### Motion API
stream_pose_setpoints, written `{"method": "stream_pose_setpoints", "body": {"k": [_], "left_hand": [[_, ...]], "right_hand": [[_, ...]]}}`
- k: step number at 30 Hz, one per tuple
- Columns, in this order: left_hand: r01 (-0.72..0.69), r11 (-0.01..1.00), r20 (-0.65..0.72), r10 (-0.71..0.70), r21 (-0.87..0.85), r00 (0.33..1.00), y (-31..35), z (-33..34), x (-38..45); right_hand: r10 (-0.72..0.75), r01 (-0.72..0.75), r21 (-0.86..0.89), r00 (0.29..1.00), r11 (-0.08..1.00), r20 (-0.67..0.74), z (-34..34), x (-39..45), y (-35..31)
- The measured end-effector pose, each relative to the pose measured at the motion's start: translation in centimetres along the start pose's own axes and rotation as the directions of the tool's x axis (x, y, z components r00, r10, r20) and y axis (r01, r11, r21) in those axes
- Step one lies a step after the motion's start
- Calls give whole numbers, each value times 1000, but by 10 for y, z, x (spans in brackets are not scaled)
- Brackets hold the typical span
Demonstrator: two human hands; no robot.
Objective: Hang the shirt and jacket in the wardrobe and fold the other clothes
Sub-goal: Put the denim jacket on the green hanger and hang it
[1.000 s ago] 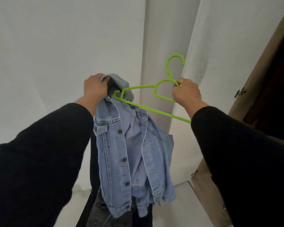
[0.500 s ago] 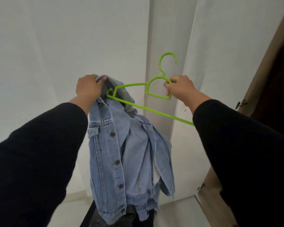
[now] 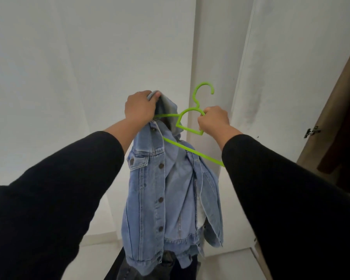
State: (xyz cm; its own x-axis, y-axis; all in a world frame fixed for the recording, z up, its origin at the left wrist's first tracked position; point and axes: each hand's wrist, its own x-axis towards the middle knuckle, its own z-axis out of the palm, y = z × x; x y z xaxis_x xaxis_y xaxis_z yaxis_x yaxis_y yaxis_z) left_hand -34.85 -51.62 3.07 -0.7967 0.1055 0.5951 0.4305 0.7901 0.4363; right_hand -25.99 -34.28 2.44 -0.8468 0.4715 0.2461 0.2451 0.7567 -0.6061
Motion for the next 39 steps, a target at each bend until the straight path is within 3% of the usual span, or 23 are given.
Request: {"method": "stream_pose_setpoints", "body": {"k": [7,11,16,19,20,23,27,29,33,36,39], "left_hand": [[-54,998,8,54,-30,998,18,-11,-4],[-75,988,54,83,-134,995,23,-16,-11],[-155,967,280,209,-202,937,9,-13,-29],[-76,954,407,194,-288,893,-6,-18,-28],[-91,956,371,194,-278,908,-11,-19,-24],[-224,974,159,224,-16,961,-15,-19,-13],[-321,919,411,208,229,888,-3,-21,-13],[-363,891,433,222,274,873,3,-20,-11],[-421,848,374,295,322,879,-2,-19,-9],[-456,826,378,327,330,866,-8,-26,-8],[-471,817,395,333,332,856,-13,-37,0]], "right_hand": [[-10,9,-31,1000,999,-22,6,-7,-8],[2,2,56,997,998,-73,7,-14,-8],[-74,101,185,986,978,-149,10,-17,-1],[-112,161,302,979,940,-173,19,-19,3],[-120,170,330,979,929,-167,23,-20,4],[-166,209,371,976,905,-145,32,-22,2],[-204,240,431,970,870,-128,37,-27,-2],[-207,233,462,973,856,-107,41,-30,-3],[-214,148,604,976,783,38,47,-34,-2],[-218,-81,767,935,637,280,39,-37,-5],[-87,-214,744,936,633,342,40,-26,-1]]}}
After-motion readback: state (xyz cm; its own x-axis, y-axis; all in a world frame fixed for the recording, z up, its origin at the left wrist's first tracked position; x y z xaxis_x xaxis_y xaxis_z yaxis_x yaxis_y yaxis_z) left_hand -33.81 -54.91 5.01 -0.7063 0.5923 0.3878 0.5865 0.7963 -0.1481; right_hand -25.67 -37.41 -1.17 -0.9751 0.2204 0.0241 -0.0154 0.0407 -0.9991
